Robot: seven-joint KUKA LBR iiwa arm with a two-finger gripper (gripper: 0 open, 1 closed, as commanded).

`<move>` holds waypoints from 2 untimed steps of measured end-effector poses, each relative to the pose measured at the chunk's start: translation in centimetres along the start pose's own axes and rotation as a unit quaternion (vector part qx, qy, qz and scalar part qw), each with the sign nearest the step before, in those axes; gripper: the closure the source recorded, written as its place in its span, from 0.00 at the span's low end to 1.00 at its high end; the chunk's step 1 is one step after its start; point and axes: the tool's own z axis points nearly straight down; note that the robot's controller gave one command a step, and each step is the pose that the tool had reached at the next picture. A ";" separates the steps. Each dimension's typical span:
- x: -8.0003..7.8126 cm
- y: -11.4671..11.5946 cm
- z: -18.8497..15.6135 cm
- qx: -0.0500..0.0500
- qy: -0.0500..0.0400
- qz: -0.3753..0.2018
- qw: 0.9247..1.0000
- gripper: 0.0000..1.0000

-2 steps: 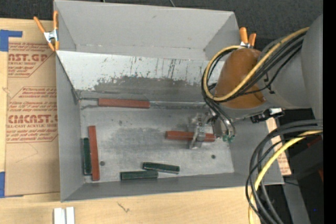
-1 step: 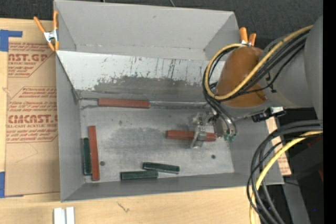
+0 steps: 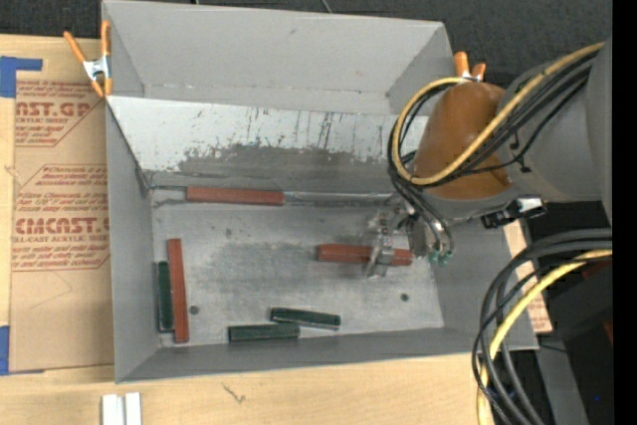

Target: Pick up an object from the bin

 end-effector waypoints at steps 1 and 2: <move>-0.1 0.0 -1.5 0.000 -0.001 0.000 1.000 1.00; -0.1 0.0 -2.8 0.000 -0.003 0.000 1.000 1.00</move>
Offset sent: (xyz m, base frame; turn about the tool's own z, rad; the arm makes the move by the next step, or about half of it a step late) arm 0.0000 0.0000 0.0179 0.0000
